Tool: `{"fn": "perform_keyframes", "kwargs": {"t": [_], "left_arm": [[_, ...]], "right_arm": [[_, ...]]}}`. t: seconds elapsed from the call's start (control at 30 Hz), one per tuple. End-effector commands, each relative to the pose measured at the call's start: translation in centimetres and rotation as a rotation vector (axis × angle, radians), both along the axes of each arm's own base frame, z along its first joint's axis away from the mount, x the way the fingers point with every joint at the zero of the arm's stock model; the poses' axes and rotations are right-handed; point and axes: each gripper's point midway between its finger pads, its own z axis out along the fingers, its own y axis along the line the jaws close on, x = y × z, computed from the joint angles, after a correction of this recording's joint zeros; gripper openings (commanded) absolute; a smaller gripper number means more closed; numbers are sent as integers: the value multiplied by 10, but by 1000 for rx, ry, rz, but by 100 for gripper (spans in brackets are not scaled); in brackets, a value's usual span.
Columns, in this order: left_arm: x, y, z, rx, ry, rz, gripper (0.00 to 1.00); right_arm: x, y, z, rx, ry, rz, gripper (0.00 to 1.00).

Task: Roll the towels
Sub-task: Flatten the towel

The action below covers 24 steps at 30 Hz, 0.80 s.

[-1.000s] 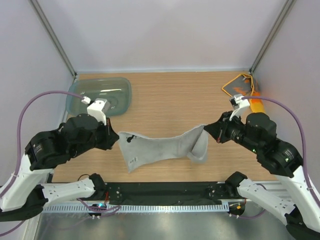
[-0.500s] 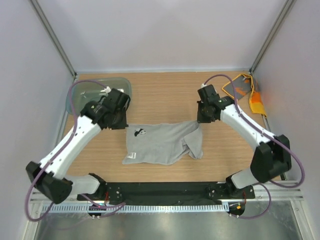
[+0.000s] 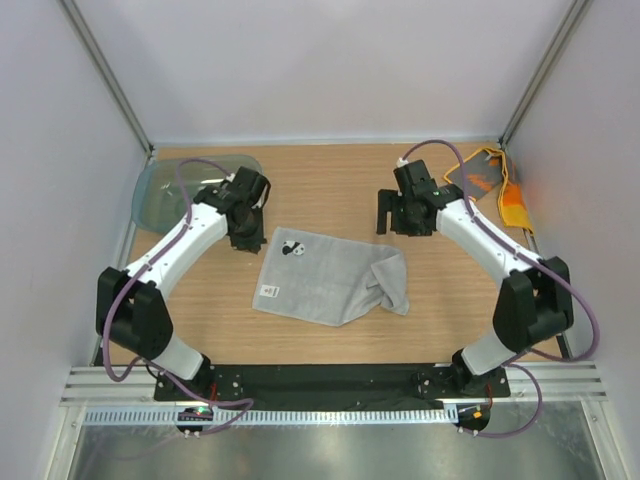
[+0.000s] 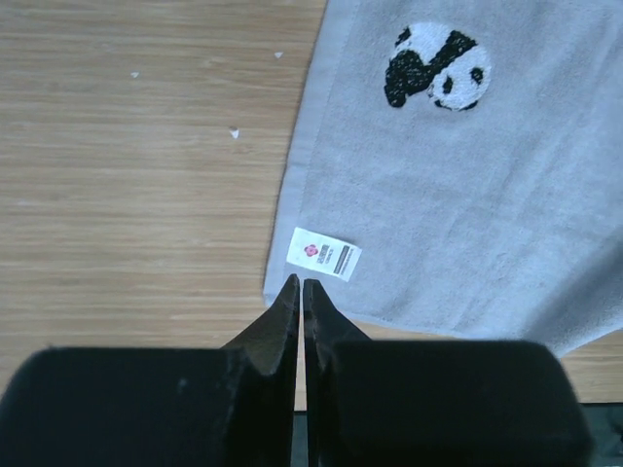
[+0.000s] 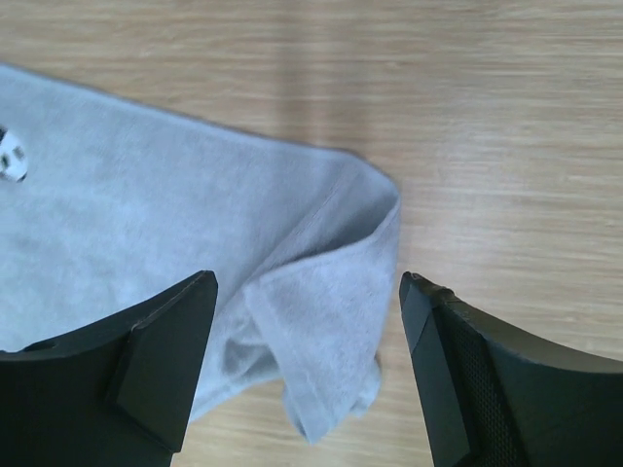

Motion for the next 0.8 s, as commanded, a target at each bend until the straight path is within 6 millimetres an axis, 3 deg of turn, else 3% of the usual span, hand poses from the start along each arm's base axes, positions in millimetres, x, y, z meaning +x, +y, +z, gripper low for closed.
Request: {"fn": "perform_keyframes", "kwargs": {"t": [0.0,0.03,0.1,0.17,0.3,0.57,0.77], "left_arm": [[13,-19,0,-90,-49,-43,4],[17,-22,-6,-92,-43,-36,17],[21,-22,-16,-79,-31,-24,33],[26,-24,-32,-67,-2,-13,38],[31,-29,-51,-62,36,-7,40],[34,-27,-77,-27,79,21,39],[28,-17,-93,18,111,66,48]], "right_arm": [[-24,13,21,21,-54,68,83],[-35,14,12,10,-24,82,83],[-49,23,2,-3,8,118,82],[-55,29,-4,-12,20,135,80],[-61,43,-21,-43,56,170,73],[-51,41,-53,-131,117,144,51],[-55,44,-65,-140,140,159,40]]}}
